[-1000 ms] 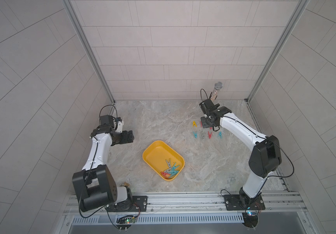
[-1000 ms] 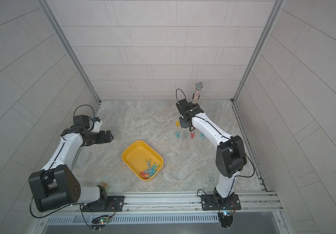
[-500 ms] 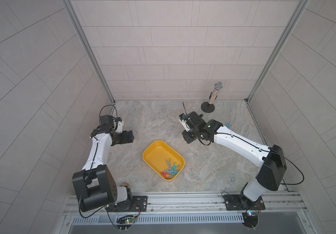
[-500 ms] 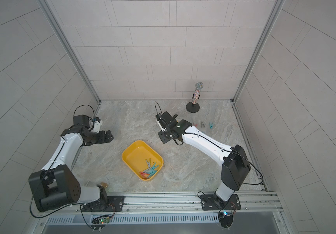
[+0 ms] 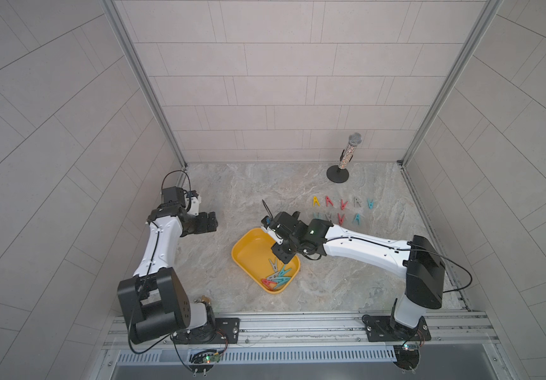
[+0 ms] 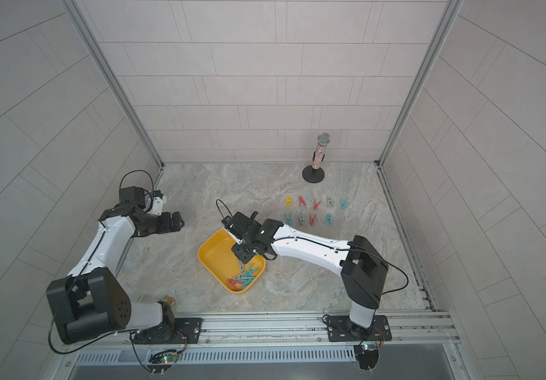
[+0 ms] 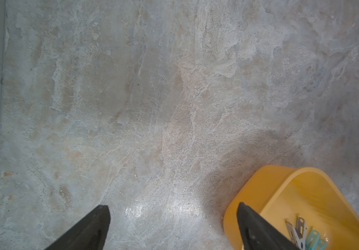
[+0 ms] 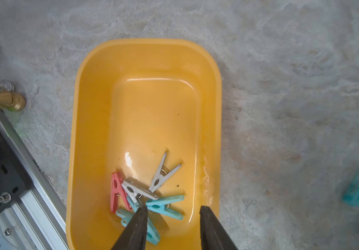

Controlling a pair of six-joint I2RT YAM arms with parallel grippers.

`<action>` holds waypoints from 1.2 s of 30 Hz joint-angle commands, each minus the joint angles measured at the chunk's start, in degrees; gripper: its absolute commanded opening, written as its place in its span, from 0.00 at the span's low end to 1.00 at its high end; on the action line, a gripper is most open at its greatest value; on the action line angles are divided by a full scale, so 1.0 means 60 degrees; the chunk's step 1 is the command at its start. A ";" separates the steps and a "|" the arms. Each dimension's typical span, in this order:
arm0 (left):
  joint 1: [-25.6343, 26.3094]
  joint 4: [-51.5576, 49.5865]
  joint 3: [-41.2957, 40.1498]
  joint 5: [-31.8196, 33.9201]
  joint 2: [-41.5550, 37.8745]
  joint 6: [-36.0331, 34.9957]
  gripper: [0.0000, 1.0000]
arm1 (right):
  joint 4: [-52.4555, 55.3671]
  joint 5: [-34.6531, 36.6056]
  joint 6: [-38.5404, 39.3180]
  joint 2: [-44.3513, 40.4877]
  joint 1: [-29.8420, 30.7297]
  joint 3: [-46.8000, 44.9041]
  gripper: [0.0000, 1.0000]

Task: Take the clothespins out of the storage box
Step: Pick up the clothespin from the storage box.

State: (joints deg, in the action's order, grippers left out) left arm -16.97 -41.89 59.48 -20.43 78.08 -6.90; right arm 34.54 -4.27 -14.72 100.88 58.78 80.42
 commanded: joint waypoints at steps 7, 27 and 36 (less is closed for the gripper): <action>-0.0061 -0.0064 0.0150 0.0038 -0.0058 0.0014 1.00 | -0.0165 -0.0324 -0.0252 0.0986 0.0299 -0.0088 0.53; -0.0059 -0.0064 0.0150 0.0050 -0.0090 0.0007 1.00 | 0.0641 -0.0249 -0.0404 0.2691 0.0365 0.0932 0.53; -0.0068 -0.0062 0.0150 0.0059 -0.0095 0.0007 1.00 | 0.0828 0.0212 -0.0293 0.3128 0.0326 0.1372 0.50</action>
State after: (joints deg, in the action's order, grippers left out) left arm -16.97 -41.87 59.48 -20.34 78.08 -6.90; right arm 37.26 -4.93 -16.69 118.37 60.71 87.79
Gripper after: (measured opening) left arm 0.999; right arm 0.497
